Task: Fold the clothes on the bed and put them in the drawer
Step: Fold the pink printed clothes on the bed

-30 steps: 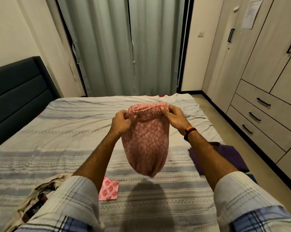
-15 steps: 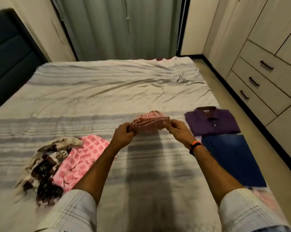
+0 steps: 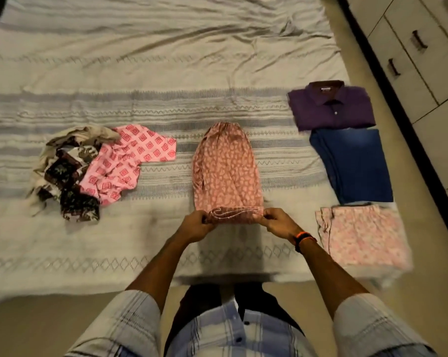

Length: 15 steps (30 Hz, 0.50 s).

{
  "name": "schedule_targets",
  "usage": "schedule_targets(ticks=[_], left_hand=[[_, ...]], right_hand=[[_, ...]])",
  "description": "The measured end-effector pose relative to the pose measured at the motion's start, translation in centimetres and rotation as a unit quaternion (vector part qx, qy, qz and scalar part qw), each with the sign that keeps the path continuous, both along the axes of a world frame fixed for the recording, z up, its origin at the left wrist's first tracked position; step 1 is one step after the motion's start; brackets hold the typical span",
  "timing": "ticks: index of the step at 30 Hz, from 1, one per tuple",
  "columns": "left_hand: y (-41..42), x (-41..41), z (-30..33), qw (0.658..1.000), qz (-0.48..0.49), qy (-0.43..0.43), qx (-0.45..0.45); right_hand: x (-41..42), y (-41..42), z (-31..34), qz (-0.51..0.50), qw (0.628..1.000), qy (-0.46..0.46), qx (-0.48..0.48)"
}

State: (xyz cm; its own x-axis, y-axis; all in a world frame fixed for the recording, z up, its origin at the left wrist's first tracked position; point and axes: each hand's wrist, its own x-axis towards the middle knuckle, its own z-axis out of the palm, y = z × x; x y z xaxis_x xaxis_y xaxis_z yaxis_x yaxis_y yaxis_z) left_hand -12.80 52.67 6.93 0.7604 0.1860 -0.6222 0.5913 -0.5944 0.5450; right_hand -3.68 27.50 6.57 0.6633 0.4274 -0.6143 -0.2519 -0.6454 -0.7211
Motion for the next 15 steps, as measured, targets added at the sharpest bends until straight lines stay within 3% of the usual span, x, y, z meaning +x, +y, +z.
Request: schedule_targets(ticks=[15], left_hand=[[-1.1, -2.1, 0.0, 0.986, -0.032, 0.144, -0.075]], right_hand=[[-2.1, -1.6, 0.5, 0.050, 0.989, 0.131, -0.051]])
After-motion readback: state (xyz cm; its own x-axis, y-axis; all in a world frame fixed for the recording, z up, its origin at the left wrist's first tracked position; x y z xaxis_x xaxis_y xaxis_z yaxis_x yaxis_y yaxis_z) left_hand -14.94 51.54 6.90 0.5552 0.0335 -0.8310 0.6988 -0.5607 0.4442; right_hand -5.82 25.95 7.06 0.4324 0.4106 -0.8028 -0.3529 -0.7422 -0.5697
